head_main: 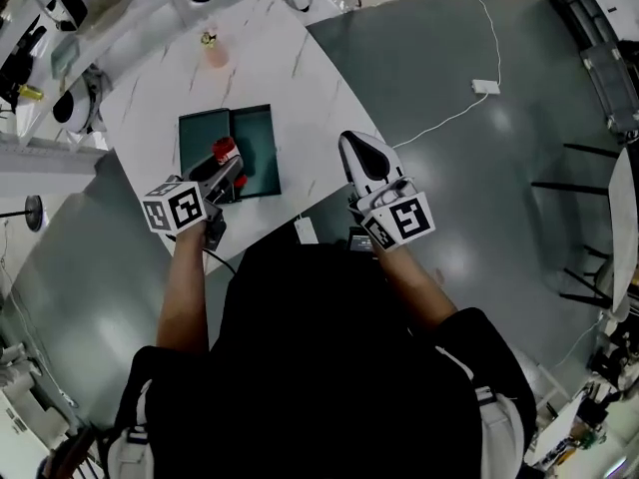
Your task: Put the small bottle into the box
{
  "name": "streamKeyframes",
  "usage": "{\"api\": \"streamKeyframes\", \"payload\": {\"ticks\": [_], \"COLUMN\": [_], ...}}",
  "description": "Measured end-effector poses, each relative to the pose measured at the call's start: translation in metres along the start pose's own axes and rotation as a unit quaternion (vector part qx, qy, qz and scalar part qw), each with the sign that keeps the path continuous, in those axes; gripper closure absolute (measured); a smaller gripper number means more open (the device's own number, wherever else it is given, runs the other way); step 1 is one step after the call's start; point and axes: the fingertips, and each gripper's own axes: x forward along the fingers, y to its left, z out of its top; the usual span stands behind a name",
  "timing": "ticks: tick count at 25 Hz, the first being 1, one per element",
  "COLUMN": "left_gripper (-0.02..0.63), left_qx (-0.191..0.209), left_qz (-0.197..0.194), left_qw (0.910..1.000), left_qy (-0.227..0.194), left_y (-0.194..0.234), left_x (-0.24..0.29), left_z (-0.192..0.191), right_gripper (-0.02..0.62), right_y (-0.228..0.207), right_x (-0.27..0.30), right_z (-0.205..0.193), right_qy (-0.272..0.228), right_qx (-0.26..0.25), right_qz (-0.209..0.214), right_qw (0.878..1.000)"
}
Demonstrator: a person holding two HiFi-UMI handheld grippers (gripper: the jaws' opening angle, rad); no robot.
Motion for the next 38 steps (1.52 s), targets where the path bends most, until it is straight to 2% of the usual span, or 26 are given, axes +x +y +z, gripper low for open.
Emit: {"api": "streamKeyframes", "payload": {"ticks": [7,11,14,22,26,32,38], "left_gripper": [0.394,0.394,0.394,0.394,0.394,0.394,0.394], "left_qx": [-0.049,-0.1,-0.121,-0.119,-0.131,-0.143,-0.134], "left_qz": [0.006,0.012,0.03,0.095,0.121,0.155,0.187], "left_qw": [0.9965,0.9904,0.9847,0.9738,0.9661,0.9563,0.9499], "left_qy": [0.068,0.095,0.122,0.169,0.187,0.202,0.212], "left_y": [0.038,0.054,0.064,0.071,0.081,0.085,0.093], "left_x": [0.05,0.078,0.095,0.121,0.13,0.138,0.143], "left_z": [-0.007,-0.019,-0.034,-0.061,-0.068,-0.078,-0.084], "right_gripper": [0.563,0.563,0.563,0.563,0.563,0.563,0.563], "right_y": [-0.016,-0.024,-0.033,-0.045,-0.047,-0.049,-0.048], "right_x": [0.019,0.018,0.014,-0.002,0.0,-0.003,-0.006], "right_z": [-0.017,-0.023,-0.029,-0.033,-0.035,-0.03,-0.031], "right_qy": [0.014,0.018,0.018,0.017,0.016,0.008,0.008], "right_qx": [0.021,0.031,0.046,0.062,0.065,0.072,0.078], "right_qz": [-0.03,-0.043,-0.056,-0.062,-0.055,-0.044,-0.038], "right_qw": [0.999,0.998,0.997,0.996,0.996,0.996,0.996]}}
